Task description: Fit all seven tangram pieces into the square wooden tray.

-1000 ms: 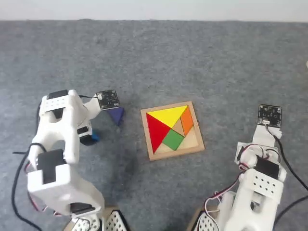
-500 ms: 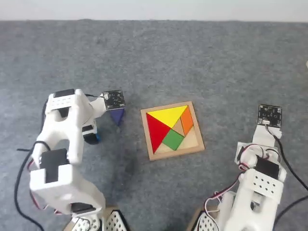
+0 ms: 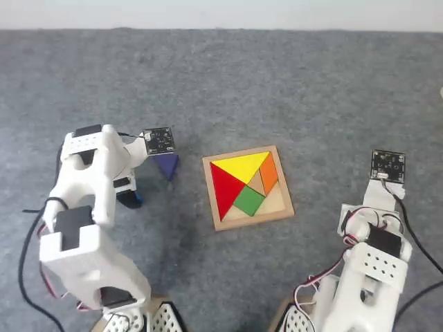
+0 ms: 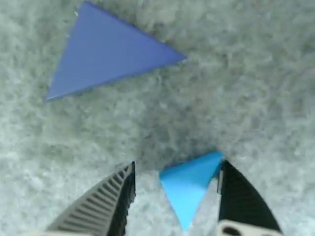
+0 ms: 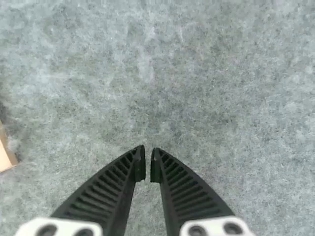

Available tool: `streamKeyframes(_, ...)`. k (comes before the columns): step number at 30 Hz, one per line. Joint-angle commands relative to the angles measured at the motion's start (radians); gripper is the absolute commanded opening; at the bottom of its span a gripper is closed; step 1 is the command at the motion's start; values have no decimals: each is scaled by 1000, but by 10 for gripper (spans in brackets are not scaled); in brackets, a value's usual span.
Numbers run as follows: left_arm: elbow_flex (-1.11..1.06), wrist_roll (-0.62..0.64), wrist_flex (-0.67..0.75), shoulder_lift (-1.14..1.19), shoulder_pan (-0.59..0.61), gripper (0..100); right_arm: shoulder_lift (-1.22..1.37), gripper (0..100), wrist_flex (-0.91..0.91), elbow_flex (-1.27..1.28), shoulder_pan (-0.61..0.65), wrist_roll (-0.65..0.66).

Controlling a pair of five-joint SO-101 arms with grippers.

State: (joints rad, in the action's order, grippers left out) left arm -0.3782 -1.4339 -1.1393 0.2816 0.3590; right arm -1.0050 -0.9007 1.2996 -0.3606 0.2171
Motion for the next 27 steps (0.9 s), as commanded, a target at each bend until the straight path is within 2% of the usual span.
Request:
streamKeyframes(1,15,-54,-11,8,69,261,2,35,12,-6,8,11)
streamKeyframes(8,12,-64,-32,11,66,213,2,35,12,-6,8,11)
streamKeyframes(23,12,-64,-31,11,60,235,2,35,12,-6,8,11)
streamKeyframes(27,-10,-91,-23,9,60,189,2,35,12,-6,8,11)
